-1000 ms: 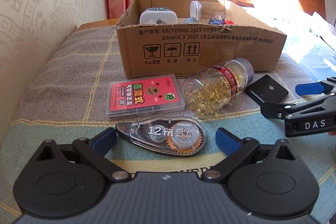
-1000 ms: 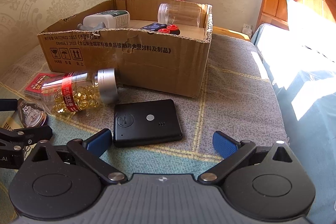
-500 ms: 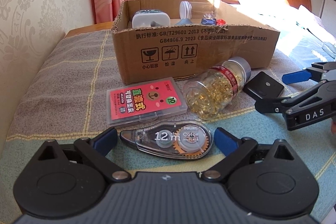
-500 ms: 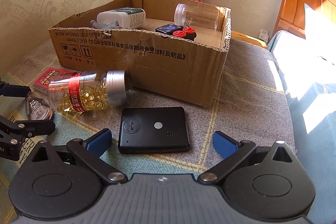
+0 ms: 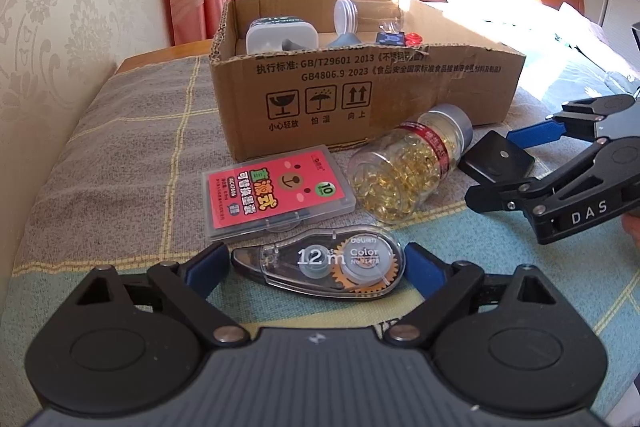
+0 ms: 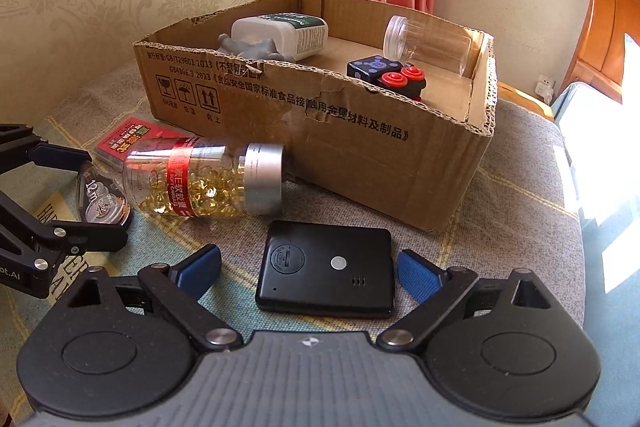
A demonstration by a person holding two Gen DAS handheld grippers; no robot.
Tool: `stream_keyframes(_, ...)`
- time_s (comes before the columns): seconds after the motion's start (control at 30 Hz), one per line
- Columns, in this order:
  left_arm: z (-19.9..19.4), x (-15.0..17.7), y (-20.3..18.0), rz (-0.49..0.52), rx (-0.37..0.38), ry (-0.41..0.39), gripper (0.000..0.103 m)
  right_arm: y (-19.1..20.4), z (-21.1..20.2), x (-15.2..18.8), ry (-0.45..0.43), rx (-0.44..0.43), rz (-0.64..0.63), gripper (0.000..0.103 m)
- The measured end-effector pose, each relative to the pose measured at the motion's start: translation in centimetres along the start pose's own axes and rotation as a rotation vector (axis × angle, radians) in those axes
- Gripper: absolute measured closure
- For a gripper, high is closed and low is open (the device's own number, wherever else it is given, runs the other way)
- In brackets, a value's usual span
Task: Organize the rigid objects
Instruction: 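Close the left tool on the correction-tape roller and lift it, then close the right tool on the black square case and lift it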
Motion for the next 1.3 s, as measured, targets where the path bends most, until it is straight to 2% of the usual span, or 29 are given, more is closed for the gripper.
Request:
stream_keyframes(0.23,-0.03,-0.09,0.09,0.015,0.013,0.006,0.011,-0.14,-0.41,-0.26,0.012,0.008,0.003,0.024)
stream_keyframes(0.33,-0.06,-0.16,0.02,0.012,0.010,0.008,0.013,-0.08,-0.51,-0.32,0.016,0.017,0.005,0.027)
stream_keyframes(0.93,-0.15,-0.41,-0.41,-0.054,-0.052,0.043,0.013,0.22,-0.48,-0.33,0.012,0.035,-0.003,0.028)
stream_keyframes(1.3,-0.41,-0.85,-0.50,-0.040,-0.032,0.068,0.014,0.30,-1.05,-0.55,0.022,0.026,0.005,0.029)
Point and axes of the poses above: each gripper's, at about its wrist camera, not at the fingertips, and z roughly the way its jaws point, y to its left, x to its underside, the point moved 1 cm from there along z, roughly the way its jaws point, and after that the axes turned 5 degrees about -x, right-handed, at the moved point
